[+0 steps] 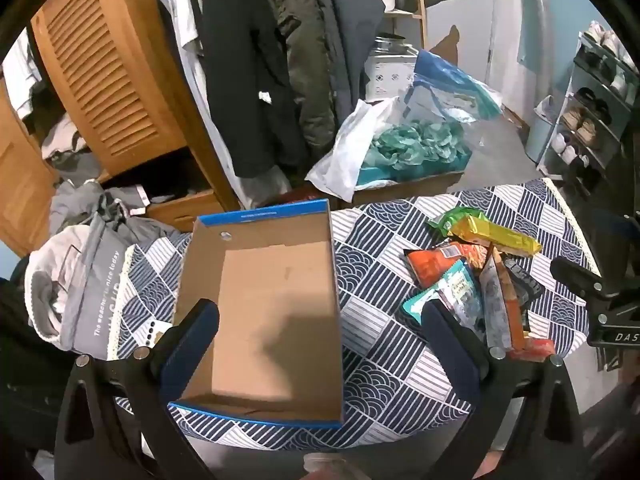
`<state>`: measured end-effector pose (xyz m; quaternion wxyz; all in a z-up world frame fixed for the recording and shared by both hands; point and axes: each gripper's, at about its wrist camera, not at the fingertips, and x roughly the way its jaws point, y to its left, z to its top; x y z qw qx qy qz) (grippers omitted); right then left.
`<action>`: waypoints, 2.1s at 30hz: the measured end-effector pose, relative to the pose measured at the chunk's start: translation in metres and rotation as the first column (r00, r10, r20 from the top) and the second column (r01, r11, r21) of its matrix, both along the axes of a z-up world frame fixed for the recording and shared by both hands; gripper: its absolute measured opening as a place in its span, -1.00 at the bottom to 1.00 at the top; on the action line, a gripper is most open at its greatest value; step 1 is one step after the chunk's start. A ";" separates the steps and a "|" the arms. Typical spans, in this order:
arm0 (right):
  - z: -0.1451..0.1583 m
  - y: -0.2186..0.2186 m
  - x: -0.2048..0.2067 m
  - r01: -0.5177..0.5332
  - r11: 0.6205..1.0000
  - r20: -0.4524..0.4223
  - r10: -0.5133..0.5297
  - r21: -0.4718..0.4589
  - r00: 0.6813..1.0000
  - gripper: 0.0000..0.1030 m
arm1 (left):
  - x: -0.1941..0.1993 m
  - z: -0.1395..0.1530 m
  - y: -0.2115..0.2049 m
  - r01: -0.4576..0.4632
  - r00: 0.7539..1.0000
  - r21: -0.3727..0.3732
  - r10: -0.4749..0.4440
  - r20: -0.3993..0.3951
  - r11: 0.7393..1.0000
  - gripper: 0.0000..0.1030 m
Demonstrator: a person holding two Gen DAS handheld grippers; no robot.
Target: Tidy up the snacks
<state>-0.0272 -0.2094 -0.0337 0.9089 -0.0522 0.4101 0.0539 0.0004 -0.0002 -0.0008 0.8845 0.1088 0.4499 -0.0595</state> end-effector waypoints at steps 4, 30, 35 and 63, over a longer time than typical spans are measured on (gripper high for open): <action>0.000 -0.001 0.000 -0.001 1.000 -0.001 0.001 0.003 1.000 0.97 | 0.000 0.000 -0.002 -0.002 1.000 -0.006 0.002 0.000 1.000 0.98; -0.006 -0.013 -0.001 0.019 1.000 -0.013 -0.019 0.008 1.000 0.97 | -0.003 0.003 -0.014 0.091 0.996 -0.130 -0.092 -0.002 0.987 0.98; -0.005 -0.013 0.000 0.019 1.000 -0.013 -0.019 0.008 1.000 0.97 | -0.002 0.003 -0.014 0.093 0.996 -0.130 -0.094 -0.004 0.987 0.98; -0.007 -0.012 0.001 0.020 1.000 -0.018 -0.020 0.007 1.000 0.97 | -0.003 0.003 -0.015 0.094 0.995 -0.130 -0.096 -0.002 0.987 0.98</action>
